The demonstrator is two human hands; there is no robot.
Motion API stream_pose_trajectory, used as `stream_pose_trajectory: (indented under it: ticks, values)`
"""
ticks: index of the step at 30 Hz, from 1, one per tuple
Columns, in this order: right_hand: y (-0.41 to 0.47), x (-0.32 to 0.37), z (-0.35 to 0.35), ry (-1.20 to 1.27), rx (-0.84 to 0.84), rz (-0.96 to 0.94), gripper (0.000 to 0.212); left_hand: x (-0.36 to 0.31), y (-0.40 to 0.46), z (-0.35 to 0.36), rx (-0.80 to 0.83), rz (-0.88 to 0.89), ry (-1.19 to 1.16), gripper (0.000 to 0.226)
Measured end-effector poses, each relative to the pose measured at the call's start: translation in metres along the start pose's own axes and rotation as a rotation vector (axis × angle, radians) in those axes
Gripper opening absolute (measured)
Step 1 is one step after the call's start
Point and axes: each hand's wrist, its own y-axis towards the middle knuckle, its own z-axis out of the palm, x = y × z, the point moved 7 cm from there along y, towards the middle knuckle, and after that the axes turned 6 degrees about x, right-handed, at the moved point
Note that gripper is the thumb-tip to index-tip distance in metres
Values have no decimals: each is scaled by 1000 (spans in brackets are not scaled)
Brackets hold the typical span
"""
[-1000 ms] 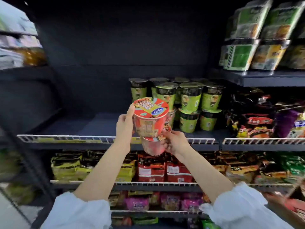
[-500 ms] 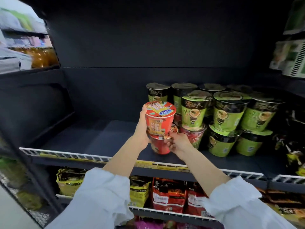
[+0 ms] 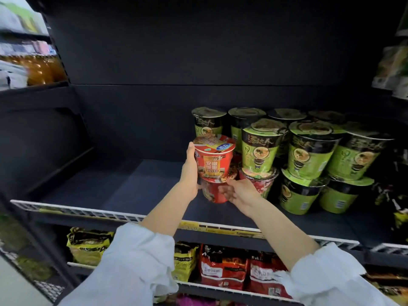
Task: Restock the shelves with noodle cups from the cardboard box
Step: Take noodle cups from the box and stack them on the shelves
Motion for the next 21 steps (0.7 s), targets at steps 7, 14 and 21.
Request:
stream_pose_trajectory:
  ticks: [7,14,21]
  values:
    - [-51,1,-8,-65,-34,-21,12,2,-40,-17,-94,119,334,21]
    - [-149,-7,-51,-281,-146,-165,25,44,-126,30,148,270,687,20]
    - [-261,-24,-150,-417,-397,-189,24,117,-207,130,446,277,720,17]
